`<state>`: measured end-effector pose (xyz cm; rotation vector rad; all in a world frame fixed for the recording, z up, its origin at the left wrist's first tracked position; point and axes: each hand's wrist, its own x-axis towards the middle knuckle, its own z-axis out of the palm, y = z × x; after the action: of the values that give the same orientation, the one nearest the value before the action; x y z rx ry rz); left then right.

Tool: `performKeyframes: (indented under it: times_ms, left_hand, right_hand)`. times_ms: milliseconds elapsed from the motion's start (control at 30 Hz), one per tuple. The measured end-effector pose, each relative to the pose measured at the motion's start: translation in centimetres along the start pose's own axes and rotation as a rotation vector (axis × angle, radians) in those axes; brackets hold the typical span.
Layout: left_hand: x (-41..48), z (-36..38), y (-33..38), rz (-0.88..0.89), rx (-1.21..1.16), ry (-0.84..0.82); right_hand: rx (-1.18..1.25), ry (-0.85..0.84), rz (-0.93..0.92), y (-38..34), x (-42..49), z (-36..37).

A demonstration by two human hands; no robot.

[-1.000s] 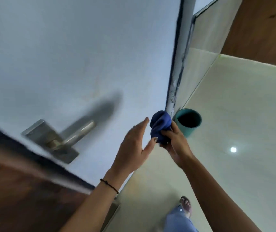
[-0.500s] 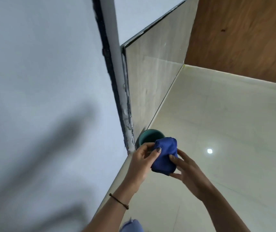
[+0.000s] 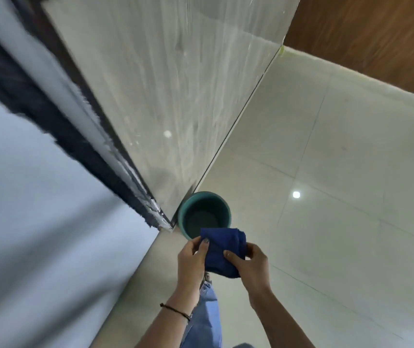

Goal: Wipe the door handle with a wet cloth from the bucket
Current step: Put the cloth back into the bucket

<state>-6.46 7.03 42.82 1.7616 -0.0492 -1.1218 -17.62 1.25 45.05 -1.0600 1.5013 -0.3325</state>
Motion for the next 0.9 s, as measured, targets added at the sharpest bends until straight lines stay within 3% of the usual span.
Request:
performKeyframes:
  times_ms: [300, 633, 900]
  left_hand:
    - [23.4, 3.2, -9.2, -0.266, 0.082, -0.001]
    - [48.9, 8.1, -27.2, -0.377, 0.089, 0.118]
    - [55.6, 8.8, -33.9, -0.523, 0.104, 0.210]
  right_hand:
    - [-0.052, -0.215, 0.185, 7.2, 23.5, 7.2]
    - [-0.251, -0.157, 0.304, 24.4, 49.1, 18.8]
    - [-0.431, -0.353, 0.470, 29.5, 56.5, 22.6]
